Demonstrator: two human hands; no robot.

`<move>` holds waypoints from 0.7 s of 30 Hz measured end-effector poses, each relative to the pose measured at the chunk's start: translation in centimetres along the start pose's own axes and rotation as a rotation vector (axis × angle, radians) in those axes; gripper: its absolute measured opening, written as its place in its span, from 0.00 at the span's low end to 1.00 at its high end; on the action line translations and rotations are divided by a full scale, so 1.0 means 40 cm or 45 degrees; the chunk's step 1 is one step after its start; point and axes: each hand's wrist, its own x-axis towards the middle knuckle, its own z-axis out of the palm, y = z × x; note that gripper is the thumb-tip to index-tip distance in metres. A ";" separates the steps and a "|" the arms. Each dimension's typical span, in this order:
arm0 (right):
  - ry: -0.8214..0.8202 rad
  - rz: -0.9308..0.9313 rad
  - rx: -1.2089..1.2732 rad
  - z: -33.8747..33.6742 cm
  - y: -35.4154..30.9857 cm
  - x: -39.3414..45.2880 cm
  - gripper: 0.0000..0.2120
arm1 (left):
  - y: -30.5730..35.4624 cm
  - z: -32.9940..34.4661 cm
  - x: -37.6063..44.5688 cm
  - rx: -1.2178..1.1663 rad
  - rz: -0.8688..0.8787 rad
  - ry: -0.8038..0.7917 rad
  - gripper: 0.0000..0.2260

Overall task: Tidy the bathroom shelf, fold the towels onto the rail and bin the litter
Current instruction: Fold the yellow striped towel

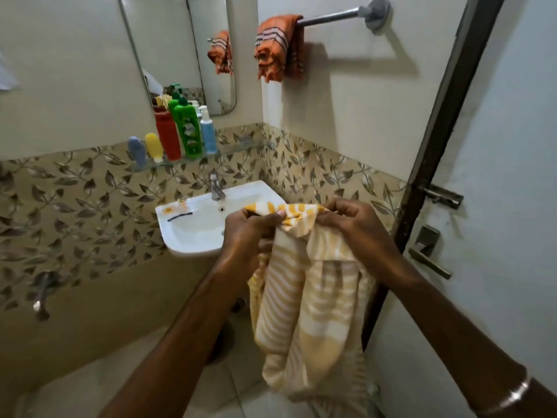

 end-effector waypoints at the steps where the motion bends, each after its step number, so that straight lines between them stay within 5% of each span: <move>1: -0.026 0.018 -0.034 0.000 0.009 -0.001 0.04 | -0.035 -0.006 -0.003 -0.025 -0.110 -0.007 0.10; 5: -0.160 0.088 -0.213 0.014 0.041 -0.001 0.04 | -0.163 -0.043 -0.014 0.138 -0.322 -0.094 0.08; 10: -0.424 0.156 -0.377 0.050 0.089 -0.011 0.05 | -0.217 -0.062 -0.056 0.515 0.233 -0.126 0.16; 14: -0.515 0.149 -0.369 0.073 0.108 -0.015 0.06 | -0.194 -0.067 -0.093 0.476 0.214 -0.567 0.14; 21: -0.857 0.103 -0.275 0.054 0.148 -0.026 0.10 | -0.155 -0.110 -0.113 0.658 0.220 -0.563 0.11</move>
